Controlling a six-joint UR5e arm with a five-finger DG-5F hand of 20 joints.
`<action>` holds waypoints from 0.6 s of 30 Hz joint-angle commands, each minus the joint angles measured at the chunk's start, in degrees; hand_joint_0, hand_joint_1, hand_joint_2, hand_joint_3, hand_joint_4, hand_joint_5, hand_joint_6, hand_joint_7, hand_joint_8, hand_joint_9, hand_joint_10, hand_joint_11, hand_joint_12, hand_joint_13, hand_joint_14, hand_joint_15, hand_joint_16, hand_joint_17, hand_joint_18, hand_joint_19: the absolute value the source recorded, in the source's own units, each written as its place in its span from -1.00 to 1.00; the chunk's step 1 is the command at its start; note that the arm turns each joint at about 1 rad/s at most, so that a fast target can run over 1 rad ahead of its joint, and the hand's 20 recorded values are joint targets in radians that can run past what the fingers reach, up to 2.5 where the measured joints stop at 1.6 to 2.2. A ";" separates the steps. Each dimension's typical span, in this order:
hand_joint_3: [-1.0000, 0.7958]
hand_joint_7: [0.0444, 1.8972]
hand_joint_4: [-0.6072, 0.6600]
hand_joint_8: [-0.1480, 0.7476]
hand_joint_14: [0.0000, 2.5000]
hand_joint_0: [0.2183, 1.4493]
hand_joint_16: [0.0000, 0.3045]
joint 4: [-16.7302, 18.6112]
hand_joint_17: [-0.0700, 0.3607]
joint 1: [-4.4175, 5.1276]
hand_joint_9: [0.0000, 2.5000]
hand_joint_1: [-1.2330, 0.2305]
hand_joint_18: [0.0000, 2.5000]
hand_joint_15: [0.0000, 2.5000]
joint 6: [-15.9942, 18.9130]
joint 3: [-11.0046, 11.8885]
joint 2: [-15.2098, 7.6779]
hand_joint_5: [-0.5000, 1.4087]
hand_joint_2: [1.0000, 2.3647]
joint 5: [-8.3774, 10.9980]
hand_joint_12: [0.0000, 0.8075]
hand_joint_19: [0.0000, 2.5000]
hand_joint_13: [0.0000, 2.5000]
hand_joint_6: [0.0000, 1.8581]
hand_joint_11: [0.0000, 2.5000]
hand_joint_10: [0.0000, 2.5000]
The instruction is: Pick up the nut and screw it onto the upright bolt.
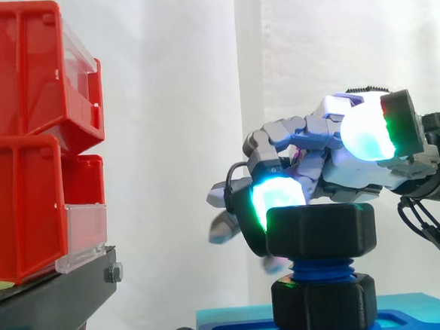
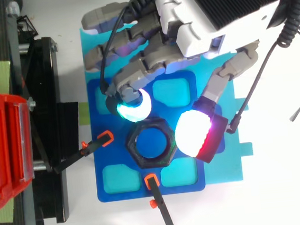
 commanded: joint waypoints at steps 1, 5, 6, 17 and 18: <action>-0.44 0.34 0.07 -0.25 -1.00 -0.53 -0.94 0.09 -0.57 -0.18 0.07 0.31 -0.74 -1.00 0.00 0.07 0.01 -0.42 -1.00 -0.08 -0.54 -1.00 -0.36 -0.34 -1.00 -1.00; -0.44 0.33 0.05 -0.24 -1.00 -0.52 -0.97 0.00 -0.63 -0.27 0.38 0.28 -0.49 -0.99 0.09 0.25 0.01 -0.40 -1.00 -0.08 -0.64 -1.00 -0.14 -0.33 -0.93 -1.00; -0.44 0.32 0.06 -0.18 -1.00 -0.53 -0.99 0.09 -0.65 -0.27 0.45 0.27 -0.41 -0.98 0.09 0.25 0.01 -0.40 -1.00 -0.17 -0.65 -1.00 -0.07 -0.32 -0.88 -1.00; -0.44 0.05 0.31 -0.11 -1.00 -0.56 -0.87 -2.20 -0.48 -0.62 0.16 0.29 -0.63 -1.00 0.09 4.82 0.01 -0.53 -1.00 -2.19 -0.48 -1.00 -0.31 -0.46 -0.92 -1.00; -0.44 0.01 0.31 -0.10 -1.00 -0.56 -0.86 -2.90 -0.46 -0.71 0.11 0.29 -0.67 -1.00 0.09 5.52 0.01 -0.54 -1.00 -2.46 -0.47 -1.00 -0.34 -0.46 -0.93 -1.00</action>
